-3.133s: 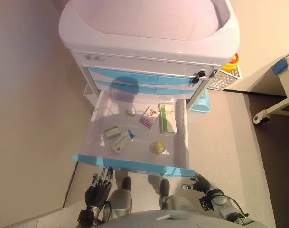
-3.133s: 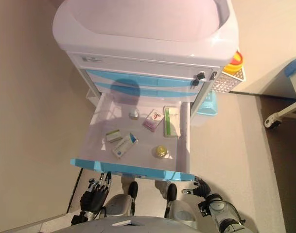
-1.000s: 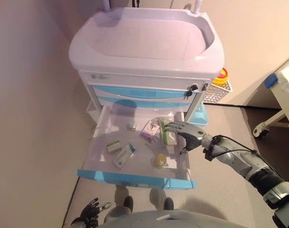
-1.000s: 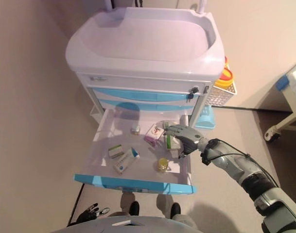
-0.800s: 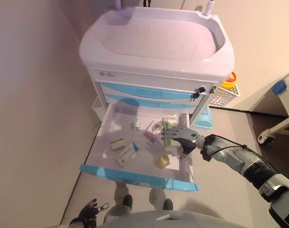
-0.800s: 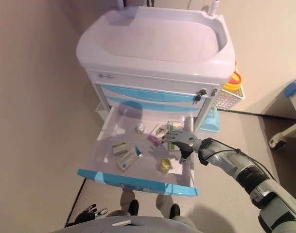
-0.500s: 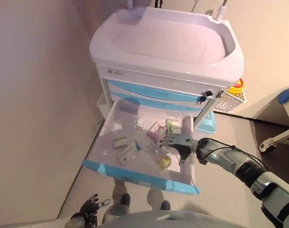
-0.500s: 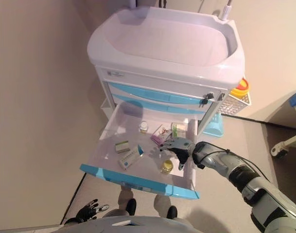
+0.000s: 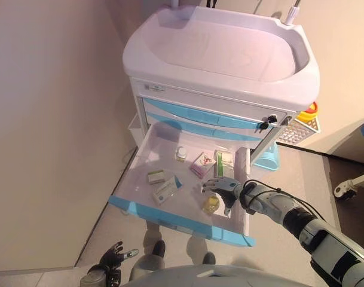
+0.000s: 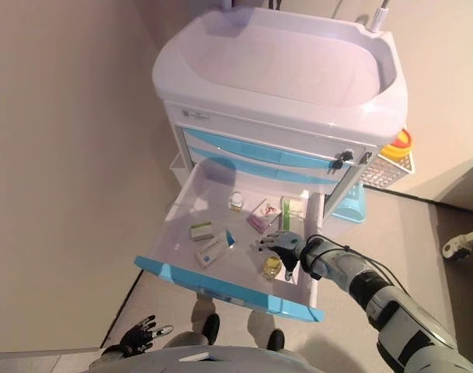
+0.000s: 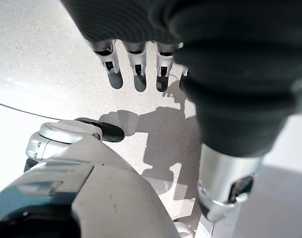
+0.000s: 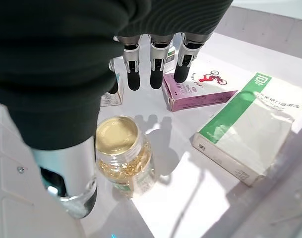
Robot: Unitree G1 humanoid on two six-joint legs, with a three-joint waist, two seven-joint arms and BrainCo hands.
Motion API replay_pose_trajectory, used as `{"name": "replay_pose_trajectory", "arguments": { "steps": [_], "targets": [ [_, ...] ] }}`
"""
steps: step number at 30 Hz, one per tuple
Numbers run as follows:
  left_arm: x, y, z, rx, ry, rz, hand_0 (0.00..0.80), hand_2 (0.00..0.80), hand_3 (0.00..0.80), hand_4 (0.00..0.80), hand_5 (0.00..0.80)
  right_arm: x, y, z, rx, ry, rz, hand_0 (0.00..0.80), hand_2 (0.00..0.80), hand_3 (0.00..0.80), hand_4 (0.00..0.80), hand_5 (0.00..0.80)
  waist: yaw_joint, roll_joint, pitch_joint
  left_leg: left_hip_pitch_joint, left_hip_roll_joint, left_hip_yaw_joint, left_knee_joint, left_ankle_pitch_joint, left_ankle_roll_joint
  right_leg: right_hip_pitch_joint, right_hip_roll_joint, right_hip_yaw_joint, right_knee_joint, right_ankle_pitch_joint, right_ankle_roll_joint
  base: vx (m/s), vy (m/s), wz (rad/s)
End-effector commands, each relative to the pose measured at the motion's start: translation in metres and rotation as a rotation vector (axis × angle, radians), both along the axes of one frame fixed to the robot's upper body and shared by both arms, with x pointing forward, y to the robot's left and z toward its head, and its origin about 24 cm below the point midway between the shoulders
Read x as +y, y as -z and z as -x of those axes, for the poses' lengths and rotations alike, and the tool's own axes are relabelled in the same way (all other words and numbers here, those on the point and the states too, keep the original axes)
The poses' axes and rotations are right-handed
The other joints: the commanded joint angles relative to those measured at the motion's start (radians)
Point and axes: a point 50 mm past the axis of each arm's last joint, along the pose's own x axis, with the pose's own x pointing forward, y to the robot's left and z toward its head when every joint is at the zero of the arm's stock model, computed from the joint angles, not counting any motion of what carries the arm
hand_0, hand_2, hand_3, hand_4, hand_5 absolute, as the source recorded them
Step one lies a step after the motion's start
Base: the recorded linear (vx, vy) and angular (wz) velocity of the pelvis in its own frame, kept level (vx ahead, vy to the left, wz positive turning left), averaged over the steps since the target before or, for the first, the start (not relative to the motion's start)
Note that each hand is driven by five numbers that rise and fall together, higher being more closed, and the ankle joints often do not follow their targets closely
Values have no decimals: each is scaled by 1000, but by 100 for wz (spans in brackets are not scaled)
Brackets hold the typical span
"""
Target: Open the drawer and pick up the medicine
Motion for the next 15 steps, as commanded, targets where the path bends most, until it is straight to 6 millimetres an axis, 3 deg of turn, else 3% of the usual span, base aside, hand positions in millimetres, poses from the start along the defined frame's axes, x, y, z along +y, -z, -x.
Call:
{"name": "replay_pose_trajectory", "arguments": {
  "steps": [1,15],
  "targets": [
    [-2,-4,-22,-37,83,-16,0,0,0,0,0,4,-3,-7,-98,-24,7,0,0,0,0,0,25,-8,3,-20,-53,22,3,-54,43,-20,-30,-1,67,-21,32,0,0,0],
    [-3,-4,-22,-39,96,-17,0,0,0,0,0,5,4,-6,-109,-7,19,0,0,0,0,0,32,-4,5,-20,-57,15,3,-54,47,-19,-33,-4,63,-19,33,0,0,0]
  ]
}}
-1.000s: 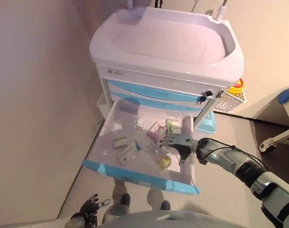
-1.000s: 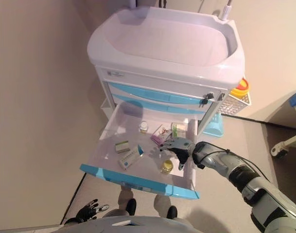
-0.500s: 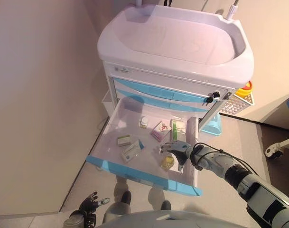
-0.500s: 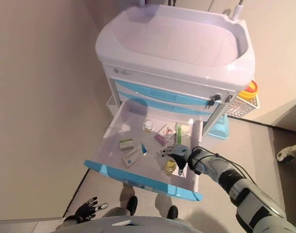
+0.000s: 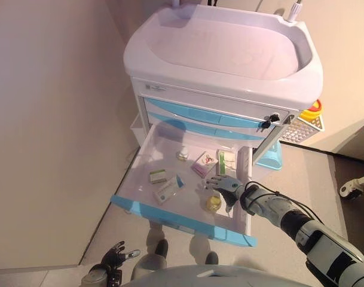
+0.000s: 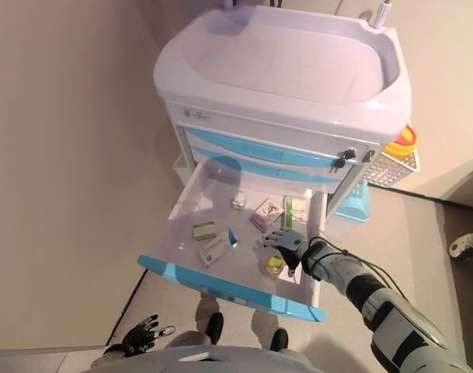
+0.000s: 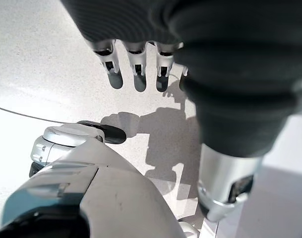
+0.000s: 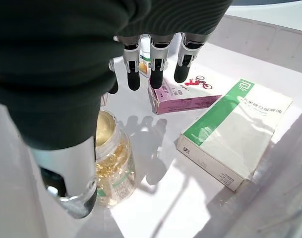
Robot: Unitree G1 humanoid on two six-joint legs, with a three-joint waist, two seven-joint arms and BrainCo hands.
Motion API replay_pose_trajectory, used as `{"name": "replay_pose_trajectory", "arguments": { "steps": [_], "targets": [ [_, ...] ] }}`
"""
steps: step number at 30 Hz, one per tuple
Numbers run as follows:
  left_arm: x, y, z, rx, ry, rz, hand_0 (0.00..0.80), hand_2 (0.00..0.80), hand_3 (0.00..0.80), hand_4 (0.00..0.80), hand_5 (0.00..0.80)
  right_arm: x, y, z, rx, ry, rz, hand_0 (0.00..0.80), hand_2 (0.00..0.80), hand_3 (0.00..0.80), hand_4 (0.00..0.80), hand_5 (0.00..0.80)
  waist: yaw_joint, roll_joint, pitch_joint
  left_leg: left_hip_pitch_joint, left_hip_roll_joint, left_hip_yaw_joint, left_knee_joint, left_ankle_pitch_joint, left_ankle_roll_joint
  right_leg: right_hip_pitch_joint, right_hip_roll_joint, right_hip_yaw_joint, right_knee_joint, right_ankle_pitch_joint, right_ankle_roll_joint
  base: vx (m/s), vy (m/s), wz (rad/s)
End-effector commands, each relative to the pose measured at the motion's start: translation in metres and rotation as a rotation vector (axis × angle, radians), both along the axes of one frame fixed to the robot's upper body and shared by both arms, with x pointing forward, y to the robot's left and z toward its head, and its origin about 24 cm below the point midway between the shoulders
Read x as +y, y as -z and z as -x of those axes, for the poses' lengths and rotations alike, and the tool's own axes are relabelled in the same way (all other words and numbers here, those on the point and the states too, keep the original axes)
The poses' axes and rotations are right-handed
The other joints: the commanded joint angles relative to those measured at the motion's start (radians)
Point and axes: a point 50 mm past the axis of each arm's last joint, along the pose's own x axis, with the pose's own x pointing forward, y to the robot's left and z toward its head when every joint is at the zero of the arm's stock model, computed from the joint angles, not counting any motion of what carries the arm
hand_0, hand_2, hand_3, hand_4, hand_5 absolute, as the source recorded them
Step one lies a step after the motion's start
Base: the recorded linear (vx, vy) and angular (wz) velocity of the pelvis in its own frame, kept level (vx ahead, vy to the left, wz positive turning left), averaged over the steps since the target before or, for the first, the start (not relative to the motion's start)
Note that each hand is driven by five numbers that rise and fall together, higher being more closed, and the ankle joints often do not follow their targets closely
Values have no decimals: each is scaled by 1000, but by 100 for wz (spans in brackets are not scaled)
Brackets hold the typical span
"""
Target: Open the drawer and pick up the medicine
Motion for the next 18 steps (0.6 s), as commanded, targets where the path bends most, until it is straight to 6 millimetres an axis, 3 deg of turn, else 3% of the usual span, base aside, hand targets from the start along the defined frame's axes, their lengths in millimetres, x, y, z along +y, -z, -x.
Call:
{"name": "replay_pose_trajectory", "arguments": {
  "steps": [1,18],
  "targets": [
    [-1,-4,-20,-39,73,-17,0,0,0,0,0,12,-4,-4,-34,-43,-12,0,0,0,0,0,29,-22,6,-14,-57,21,3,-58,46,-17,-33,-1,63,-20,35,0,0,0],
    [-4,-4,-24,-45,91,-18,0,0,0,0,0,18,10,5,30,-67,6,0,0,0,0,0,41,-26,3,-17,-57,11,1,-55,46,-18,-33,-6,58,-16,37,0,0,0]
  ]
}}
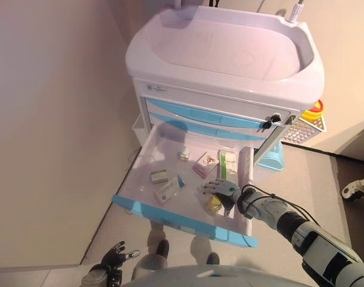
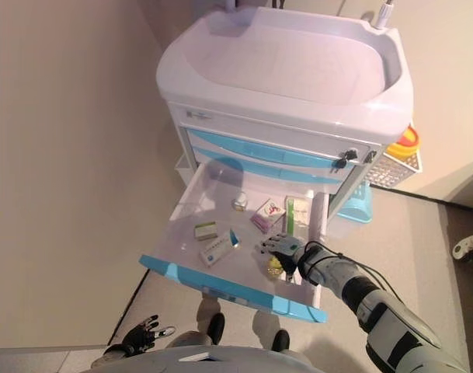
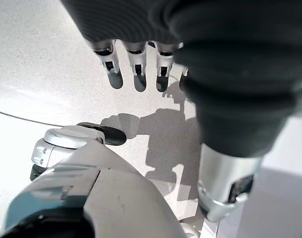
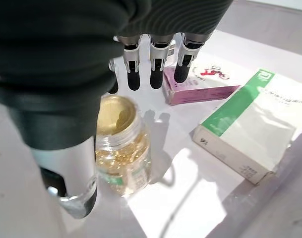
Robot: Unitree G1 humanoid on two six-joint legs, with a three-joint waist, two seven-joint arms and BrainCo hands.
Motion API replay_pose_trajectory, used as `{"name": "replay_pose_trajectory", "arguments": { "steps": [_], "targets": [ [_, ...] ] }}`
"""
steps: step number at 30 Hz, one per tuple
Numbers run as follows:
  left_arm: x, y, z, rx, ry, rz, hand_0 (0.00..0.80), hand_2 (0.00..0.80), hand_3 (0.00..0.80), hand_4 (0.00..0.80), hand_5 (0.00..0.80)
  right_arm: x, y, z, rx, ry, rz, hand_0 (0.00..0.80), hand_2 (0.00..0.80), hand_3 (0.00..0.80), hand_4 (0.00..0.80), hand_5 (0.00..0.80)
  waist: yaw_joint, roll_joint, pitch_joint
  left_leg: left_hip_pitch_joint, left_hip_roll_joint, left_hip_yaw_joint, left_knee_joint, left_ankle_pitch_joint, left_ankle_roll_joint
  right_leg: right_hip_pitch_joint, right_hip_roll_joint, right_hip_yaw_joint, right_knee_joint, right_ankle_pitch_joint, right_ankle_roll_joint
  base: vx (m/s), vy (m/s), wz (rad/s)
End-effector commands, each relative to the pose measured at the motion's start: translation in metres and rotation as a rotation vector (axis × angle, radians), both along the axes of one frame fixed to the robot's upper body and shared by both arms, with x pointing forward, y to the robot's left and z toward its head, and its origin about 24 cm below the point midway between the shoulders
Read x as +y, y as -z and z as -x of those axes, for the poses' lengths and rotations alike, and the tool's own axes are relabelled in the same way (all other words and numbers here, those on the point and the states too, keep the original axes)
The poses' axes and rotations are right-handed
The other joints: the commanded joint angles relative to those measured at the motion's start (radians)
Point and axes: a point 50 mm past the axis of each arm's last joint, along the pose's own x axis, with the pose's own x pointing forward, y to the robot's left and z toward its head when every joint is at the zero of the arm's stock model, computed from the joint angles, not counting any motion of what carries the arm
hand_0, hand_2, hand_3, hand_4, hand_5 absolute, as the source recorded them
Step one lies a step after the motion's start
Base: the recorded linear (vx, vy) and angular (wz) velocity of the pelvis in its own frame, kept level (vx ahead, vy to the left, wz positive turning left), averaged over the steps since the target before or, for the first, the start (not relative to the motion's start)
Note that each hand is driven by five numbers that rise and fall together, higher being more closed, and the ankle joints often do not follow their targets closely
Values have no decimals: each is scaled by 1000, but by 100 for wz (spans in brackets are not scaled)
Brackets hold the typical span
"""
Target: Open the drawer and pick up the medicine
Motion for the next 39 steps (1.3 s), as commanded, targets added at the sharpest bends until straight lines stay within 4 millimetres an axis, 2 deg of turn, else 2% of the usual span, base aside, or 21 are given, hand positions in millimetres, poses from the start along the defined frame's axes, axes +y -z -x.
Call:
{"name": "replay_pose_trajectory", "arguments": {
  "steps": [1,14,22,39],
  "targets": [
    [-3,-4,-21,-42,74,-13,0,0,0,0,0,15,-3,-4,-22,-56,-12,0,0,0,0,0,26,-29,6,-17,-57,14,1,-56,47,-18,-34,-3,57,-17,39,-2,-10,3],
    [-4,-3,-22,-39,78,-14,0,0,0,0,0,14,3,-1,-24,-36,-5,0,0,0,0,0,29,-30,7,-16,-57,9,1,-57,47,-16,-34,-7,55,-16,40,0,-1,0],
    [-6,-3,-21,-36,79,-10,0,0,0,0,0,6,3,-6,-94,52,11,0,0,0,0,0,24,-26,7,-15,-58,11,1,-57,49,-18,-33,-3,57,-14,39,0,0,0],
    [-6,-2,-20,-38,77,-8,0,0,0,0,0,5,3,-8,-100,60,15,0,0,0,0,0,22,-21,9,-11,-58,10,1,-59,51,-16,-33,1,58,-15,39,0,0,0]
  ]
}}
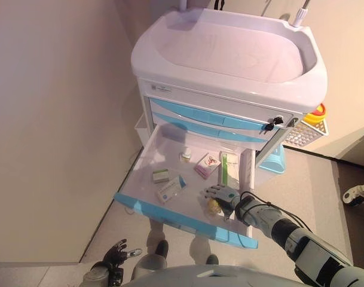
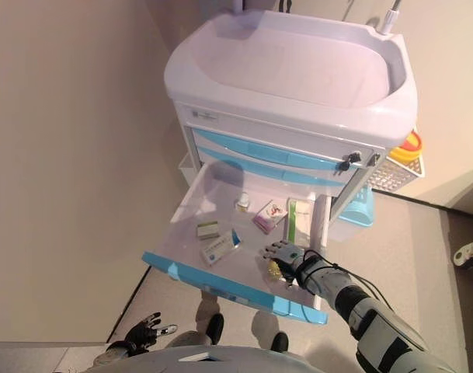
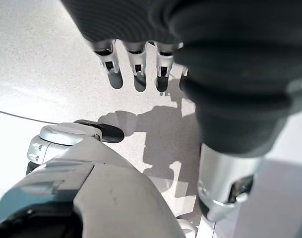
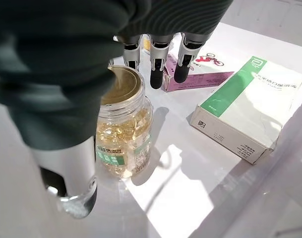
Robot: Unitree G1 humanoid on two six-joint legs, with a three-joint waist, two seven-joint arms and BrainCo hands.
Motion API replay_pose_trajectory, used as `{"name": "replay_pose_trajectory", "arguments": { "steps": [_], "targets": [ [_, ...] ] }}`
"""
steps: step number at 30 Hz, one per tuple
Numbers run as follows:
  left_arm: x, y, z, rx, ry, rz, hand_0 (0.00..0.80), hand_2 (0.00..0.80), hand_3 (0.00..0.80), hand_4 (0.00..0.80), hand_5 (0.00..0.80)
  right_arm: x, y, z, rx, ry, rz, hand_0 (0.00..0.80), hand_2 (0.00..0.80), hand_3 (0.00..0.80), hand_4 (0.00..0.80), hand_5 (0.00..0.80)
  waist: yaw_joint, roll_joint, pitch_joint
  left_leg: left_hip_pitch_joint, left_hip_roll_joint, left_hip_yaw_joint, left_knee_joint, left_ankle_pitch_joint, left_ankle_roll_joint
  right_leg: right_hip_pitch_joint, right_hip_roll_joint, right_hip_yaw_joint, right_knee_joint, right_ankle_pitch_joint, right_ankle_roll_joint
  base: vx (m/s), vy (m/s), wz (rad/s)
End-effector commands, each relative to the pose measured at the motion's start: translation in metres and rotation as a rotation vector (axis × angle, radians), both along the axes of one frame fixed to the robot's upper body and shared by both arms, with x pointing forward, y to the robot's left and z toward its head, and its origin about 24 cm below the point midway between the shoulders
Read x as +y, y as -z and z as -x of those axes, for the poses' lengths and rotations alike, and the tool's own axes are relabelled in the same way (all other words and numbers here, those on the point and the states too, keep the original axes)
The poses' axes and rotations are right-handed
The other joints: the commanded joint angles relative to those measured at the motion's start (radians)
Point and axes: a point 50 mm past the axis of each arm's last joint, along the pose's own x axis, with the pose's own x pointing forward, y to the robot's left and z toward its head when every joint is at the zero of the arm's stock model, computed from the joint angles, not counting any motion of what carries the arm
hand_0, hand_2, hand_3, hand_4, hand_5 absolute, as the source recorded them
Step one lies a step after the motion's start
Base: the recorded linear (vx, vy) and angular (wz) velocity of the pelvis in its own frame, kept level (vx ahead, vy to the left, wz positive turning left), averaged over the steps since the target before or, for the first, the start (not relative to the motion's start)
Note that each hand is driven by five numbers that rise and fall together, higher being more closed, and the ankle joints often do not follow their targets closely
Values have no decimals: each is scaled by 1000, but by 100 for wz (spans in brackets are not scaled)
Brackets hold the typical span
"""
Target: Open the drawer and pick up the medicine
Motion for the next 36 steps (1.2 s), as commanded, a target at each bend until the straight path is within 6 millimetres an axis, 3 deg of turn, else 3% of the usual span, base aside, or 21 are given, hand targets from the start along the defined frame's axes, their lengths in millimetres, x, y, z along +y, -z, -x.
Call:
{"name": "replay_pose_trajectory", "arguments": {
  "steps": [1,36],
  "targets": [
    [-4,-2,-16,-34,54,-7,0,0,0,0,0,4,-13,-15,-73,-18,-10,0,0,0,0,0,22,-14,16,-8,-57,19,1,-65,51,-17,-32,16,58,-13,36,0,0,0],
    [-7,-1,-13,-29,52,-2,0,0,0,0,0,0,-13,-17,-136,73,-45,0,0,0,0,0,17,-13,19,-2,-57,22,1,-68,55,-17,-33,21,62,-13,35,0,0,0]
  ]
}}
